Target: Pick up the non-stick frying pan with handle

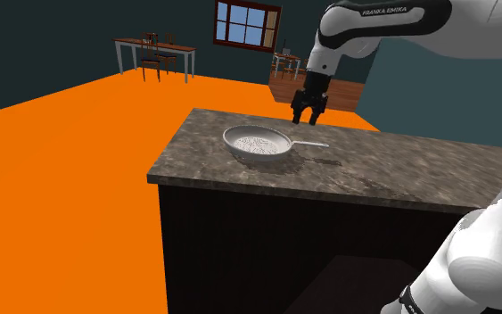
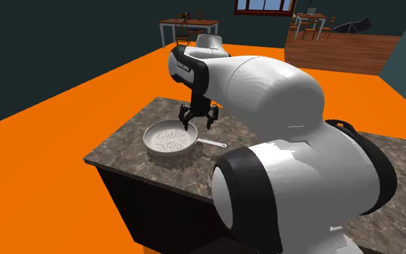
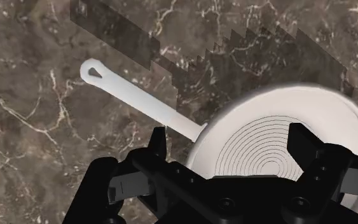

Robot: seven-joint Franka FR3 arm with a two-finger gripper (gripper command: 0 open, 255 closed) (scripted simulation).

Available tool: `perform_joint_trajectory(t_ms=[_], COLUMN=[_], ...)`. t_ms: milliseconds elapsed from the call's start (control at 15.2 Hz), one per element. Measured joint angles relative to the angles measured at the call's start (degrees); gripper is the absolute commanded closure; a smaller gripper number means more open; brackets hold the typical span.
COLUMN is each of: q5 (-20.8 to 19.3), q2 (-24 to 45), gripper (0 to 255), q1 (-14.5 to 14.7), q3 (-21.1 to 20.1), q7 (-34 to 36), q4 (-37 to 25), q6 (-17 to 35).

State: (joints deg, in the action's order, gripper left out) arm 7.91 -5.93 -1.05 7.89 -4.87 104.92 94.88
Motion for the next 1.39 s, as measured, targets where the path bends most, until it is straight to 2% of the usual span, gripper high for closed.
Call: perform_joint_trajectory(t_ms=[330, 462, 594, 1056, 1122, 1386], q5=[4.8, 7.0, 8.1, 8.5, 8.5, 8.5], q2=[12.8, 19.6, 22.6, 23.5, 23.5, 23.4], gripper=[0, 0, 0, 0, 255, 255], q1=[-1.9, -2.9, -3.6, -3.4, -3.4, -3.4], q3=[2.0, 2.2, 2.3, 2.1, 2.1, 2.1], q7=[-4.1, -5.0, -5.5, -6.6, -6.6, -6.7], q4=[-12.3, -19.7, -23.1, -19.1, -18.9, -18.6], q6=[-3.1, -5.2, -6.5, -1.9, -1.7, -1.5])
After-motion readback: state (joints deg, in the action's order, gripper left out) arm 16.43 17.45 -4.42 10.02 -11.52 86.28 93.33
